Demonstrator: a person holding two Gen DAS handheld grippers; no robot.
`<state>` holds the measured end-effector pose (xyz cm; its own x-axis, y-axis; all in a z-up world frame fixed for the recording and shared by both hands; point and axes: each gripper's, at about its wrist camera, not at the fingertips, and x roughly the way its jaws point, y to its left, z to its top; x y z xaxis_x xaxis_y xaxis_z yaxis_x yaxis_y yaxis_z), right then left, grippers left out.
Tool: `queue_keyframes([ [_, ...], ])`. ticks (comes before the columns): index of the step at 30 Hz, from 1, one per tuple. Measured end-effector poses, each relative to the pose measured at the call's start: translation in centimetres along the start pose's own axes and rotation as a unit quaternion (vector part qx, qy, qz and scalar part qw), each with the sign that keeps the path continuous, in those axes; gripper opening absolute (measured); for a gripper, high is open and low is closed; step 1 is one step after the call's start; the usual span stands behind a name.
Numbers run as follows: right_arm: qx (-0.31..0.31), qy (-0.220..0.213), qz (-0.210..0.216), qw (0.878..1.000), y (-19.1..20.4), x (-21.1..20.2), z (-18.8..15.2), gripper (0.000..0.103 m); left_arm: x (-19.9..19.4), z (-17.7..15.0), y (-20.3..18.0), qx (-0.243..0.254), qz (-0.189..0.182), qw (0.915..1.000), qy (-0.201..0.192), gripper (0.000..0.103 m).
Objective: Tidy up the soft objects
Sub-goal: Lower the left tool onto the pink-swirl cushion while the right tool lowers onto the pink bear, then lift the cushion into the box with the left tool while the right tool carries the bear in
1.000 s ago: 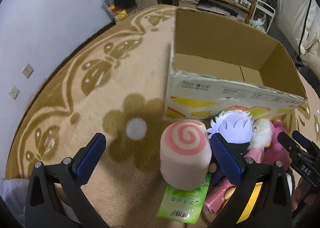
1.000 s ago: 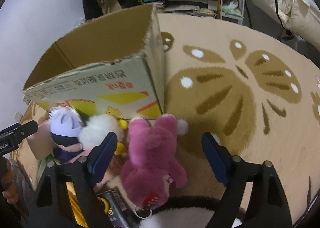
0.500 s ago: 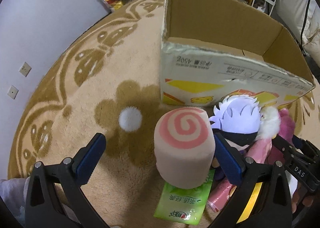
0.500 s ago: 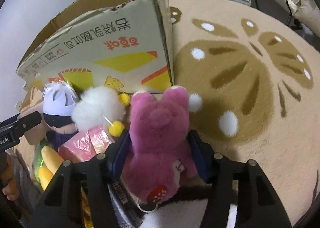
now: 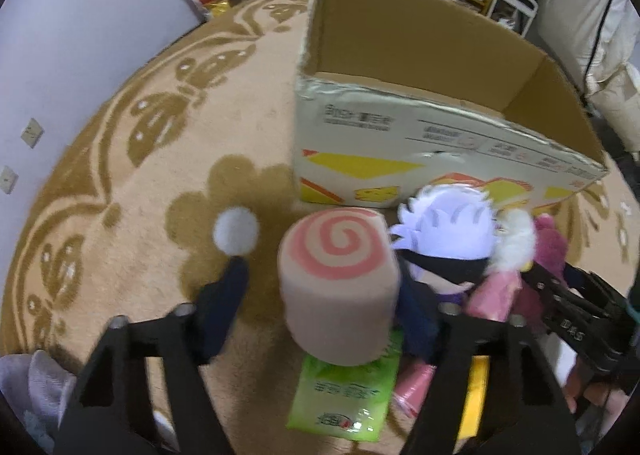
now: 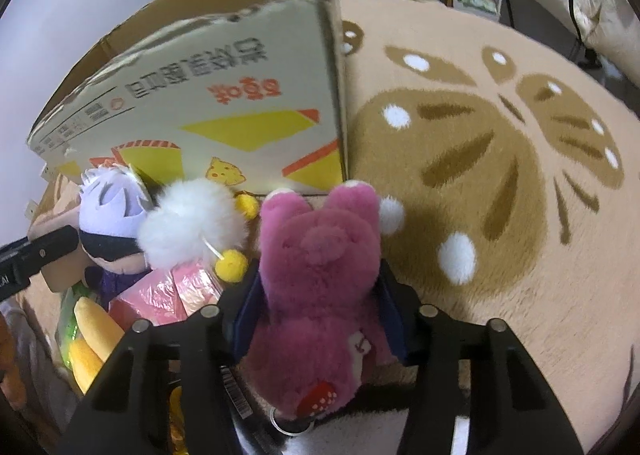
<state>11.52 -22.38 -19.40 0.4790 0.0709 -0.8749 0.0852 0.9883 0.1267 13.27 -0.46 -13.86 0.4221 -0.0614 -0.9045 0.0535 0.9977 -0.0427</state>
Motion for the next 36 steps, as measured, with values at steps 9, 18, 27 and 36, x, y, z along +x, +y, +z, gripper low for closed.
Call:
queue_keyframes([
  [9, -0.006, -0.06, -0.002, 0.998, 0.5, -3.3, 0.4, 0.049, -1.9, -0.8, -0.4, 0.024, -0.012, 0.9994, -0.021, 0.033],
  [18, -0.001, -0.142, 0.03, 0.989, 0.9, -8.3, 0.4, 0.049, -6.0, -1.3, -0.2, 0.026, 0.018, 0.9955, -0.09, 0.029],
  [27, -0.016, -0.196, 0.061, 0.978, 2.2, -12.6, -0.6, 0.049, -10.7, -0.4, -0.6, 0.036, 0.019, 0.9766, -0.211, 0.029],
  [36, -0.03, -0.21, 0.082, 0.974, 3.4, -13.9, 0.4, 0.049, -12.3, 2.3, -0.7, 0.042, -0.003, 0.9636, -0.264, 0.03],
])
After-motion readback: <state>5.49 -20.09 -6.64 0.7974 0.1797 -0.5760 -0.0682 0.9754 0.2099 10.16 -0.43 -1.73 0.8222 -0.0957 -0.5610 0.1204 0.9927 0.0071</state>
